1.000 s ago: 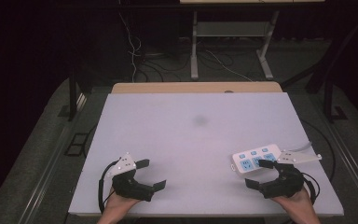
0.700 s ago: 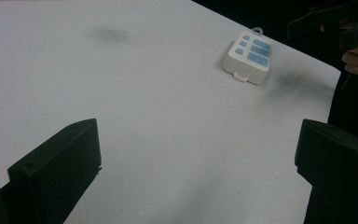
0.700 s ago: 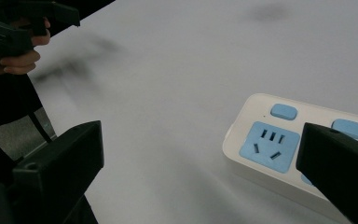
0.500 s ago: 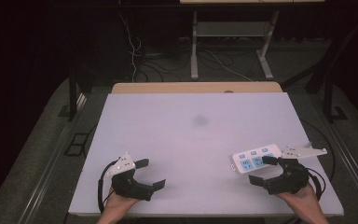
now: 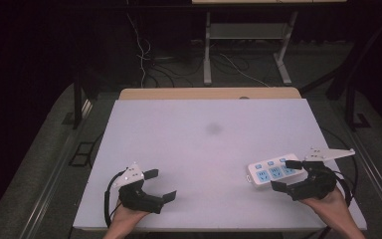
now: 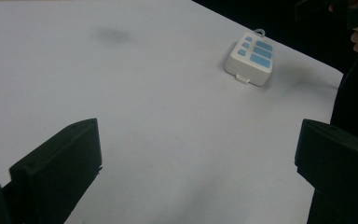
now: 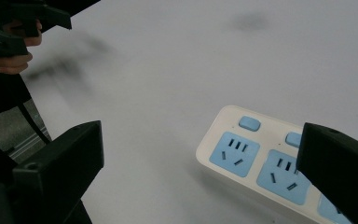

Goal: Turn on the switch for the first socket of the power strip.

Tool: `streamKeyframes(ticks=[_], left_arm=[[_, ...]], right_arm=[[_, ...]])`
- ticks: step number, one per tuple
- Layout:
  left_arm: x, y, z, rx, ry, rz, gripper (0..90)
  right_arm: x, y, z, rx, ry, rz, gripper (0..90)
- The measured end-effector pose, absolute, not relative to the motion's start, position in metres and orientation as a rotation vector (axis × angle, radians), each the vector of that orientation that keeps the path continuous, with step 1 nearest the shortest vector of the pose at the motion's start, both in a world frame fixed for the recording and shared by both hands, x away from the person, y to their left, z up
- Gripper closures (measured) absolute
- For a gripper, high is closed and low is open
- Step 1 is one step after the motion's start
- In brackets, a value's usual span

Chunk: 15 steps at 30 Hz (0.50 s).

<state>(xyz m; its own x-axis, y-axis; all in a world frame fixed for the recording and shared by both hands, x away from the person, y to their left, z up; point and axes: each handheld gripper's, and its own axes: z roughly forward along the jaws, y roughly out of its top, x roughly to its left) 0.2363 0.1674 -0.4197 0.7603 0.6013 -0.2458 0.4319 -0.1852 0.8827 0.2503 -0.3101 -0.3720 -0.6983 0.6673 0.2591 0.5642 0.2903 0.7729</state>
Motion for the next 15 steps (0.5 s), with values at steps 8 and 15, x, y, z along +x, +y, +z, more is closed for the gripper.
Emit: streamKeyframes(ticks=[8,15], left_arm=[[0.236,0.168,-0.420,1.814,0.808,0.185,0.0],[0.237,0.168,-0.420,1.816,0.808,0.186,0.0]], right_arm=[[0.263,-0.314,-0.366,1.170,2.467,1.323,0.4],[0.272,-0.320,-0.361,1.172,2.487,1.265,0.4]])
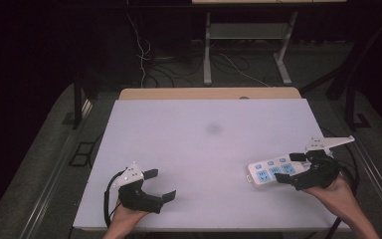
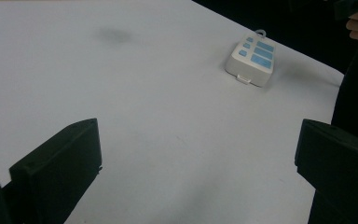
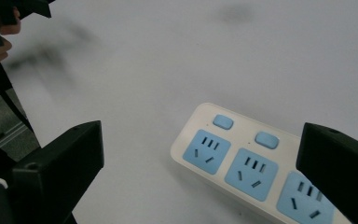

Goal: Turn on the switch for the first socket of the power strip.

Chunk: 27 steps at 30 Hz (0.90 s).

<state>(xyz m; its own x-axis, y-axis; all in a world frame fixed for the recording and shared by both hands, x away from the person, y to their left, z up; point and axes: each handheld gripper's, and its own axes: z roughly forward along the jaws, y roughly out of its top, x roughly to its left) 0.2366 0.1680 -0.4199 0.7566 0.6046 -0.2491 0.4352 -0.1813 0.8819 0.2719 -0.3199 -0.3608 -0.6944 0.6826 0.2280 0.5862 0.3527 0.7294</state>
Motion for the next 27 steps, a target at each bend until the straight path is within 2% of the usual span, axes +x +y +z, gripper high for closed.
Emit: streamKeyframes(ticks=[27], left_arm=[[0.237,0.168,-0.420,1.814,0.812,0.186,0.0]], right_arm=[[0.300,-0.341,-0.350,1.200,2.528,1.165,0.5]])
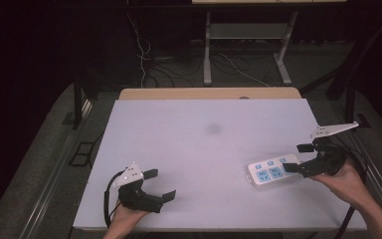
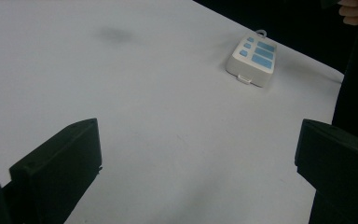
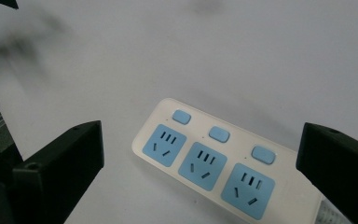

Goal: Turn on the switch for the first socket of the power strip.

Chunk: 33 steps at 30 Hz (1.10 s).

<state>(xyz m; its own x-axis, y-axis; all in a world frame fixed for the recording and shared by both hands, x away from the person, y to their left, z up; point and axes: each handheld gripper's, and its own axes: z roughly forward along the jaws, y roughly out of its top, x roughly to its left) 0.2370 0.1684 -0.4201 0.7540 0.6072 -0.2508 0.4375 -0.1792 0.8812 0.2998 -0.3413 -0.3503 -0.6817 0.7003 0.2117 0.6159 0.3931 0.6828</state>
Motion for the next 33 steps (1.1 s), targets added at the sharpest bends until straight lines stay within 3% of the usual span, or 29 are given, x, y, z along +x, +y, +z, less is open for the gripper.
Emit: streamKeyframes(ticks=[21,23,25,27,29,33], left_arm=[[0.237,0.170,-0.420,1.811,0.819,0.190,0.0],[0.237,0.170,-0.420,1.812,0.819,0.189,0.0],[0.237,0.169,-0.420,1.814,0.819,0.190,0.0],[0.237,0.169,-0.420,1.815,0.819,0.190,0.0],[0.237,0.169,-0.420,1.815,0.819,0.190,0.0],[0.238,0.170,-0.421,1.817,0.820,0.191,0.0]], right_arm=[[0.329,-0.360,-0.358,1.312,2.517,1.123,0.5],[0.331,-0.361,-0.359,1.308,2.521,1.133,6.7],[0.332,-0.361,-0.359,1.312,2.514,1.131,6.9],[0.336,-0.364,-0.361,1.323,2.516,1.135,17.6],[0.337,-0.365,-0.362,1.330,2.516,1.131,18.2],[0.343,-0.368,-0.366,1.325,2.543,1.145,29.5]])
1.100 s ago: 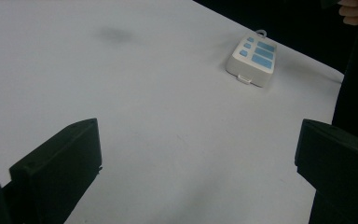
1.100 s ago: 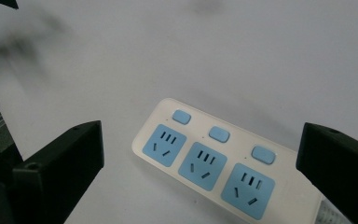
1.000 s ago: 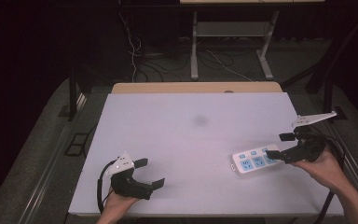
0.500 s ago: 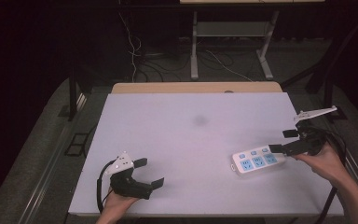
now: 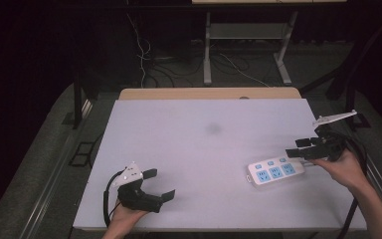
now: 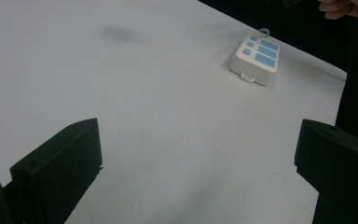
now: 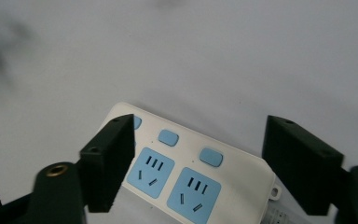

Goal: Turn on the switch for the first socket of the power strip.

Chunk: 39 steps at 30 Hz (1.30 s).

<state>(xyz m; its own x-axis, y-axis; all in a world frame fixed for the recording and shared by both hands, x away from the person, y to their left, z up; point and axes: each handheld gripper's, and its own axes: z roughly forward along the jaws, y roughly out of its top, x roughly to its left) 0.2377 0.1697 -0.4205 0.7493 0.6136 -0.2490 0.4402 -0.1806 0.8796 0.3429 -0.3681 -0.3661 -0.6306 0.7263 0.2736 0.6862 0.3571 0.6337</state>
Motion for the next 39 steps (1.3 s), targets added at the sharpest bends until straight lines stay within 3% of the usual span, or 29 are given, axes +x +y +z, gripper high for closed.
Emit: streamKeyframes(ticks=[7,8,9,11,12,13,16,18,23,39], left_arm=[[0.238,0.170,-0.421,1.815,0.823,0.194,0.0],[0.238,0.170,-0.421,1.815,0.824,0.194,0.0],[0.238,0.170,-0.421,1.815,0.823,0.194,0.0],[0.238,0.170,-0.421,1.817,0.822,0.196,0.0],[0.238,0.170,-0.421,1.817,0.822,0.196,0.0],[0.238,0.170,-0.421,1.817,0.822,0.197,0.0],[0.239,0.170,-0.421,1.815,0.823,0.197,0.0],[0.238,0.170,-0.421,1.815,0.823,0.198,0.0],[0.239,0.170,-0.421,1.817,0.824,0.200,0.0],[0.239,0.170,-0.421,1.823,0.825,0.204,0.0]], right_arm=[[0.350,-0.368,-0.371,1.324,2.576,1.147,39.7],[0.352,-0.368,-0.373,1.317,2.587,1.139,48.1],[0.352,-0.368,-0.373,1.317,2.587,1.139,48.1],[0.352,-0.366,-0.375,1.313,2.594,1.114,56.4],[0.353,-0.364,-0.377,1.304,2.604,1.098,65.4],[0.353,-0.364,-0.377,1.304,2.604,1.098,65.4],[0.354,-0.362,-0.379,1.294,2.605,1.071,80.3],[0.355,-0.362,-0.381,1.291,2.610,1.061,84.8],[0.357,-0.360,-0.385,1.281,2.610,1.025,89.6],[0.360,-0.355,-0.399,1.283,2.655,0.969,89.6]])
